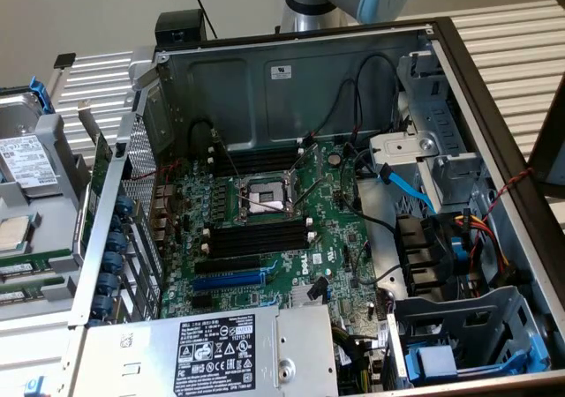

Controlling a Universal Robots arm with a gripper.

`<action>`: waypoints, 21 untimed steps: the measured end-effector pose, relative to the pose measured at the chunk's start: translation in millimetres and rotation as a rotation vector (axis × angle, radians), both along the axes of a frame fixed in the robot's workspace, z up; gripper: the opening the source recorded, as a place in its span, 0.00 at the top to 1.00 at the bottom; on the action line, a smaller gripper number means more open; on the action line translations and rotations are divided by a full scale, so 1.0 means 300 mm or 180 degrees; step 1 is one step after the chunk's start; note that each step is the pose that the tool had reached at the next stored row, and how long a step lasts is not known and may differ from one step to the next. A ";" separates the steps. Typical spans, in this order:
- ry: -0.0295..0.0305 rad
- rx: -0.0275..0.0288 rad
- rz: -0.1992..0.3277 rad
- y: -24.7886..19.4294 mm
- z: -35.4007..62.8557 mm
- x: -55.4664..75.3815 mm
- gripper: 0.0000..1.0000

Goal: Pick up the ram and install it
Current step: 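Reach for the ram, then pick up the ram and move it above insertion slot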

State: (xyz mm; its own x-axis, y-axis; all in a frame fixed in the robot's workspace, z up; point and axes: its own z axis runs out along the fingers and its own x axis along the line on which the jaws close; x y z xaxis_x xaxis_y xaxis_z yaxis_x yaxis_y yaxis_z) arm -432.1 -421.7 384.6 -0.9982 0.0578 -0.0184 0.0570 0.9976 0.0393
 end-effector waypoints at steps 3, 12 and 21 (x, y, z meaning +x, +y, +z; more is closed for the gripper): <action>0.0001 -0.0004 0.0008 0.010 -0.003 -0.015 0.89; 0.0024 -0.0004 0.0020 0.016 -0.009 -0.021 0.89; 0.0041 -0.0004 0.0024 0.023 -0.009 -0.021 0.89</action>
State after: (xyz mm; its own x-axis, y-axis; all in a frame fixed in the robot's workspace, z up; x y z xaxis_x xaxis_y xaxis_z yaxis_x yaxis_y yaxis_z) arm -438.3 -414.9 381.8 -0.9987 0.0501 -0.0055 0.0498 0.9981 0.0374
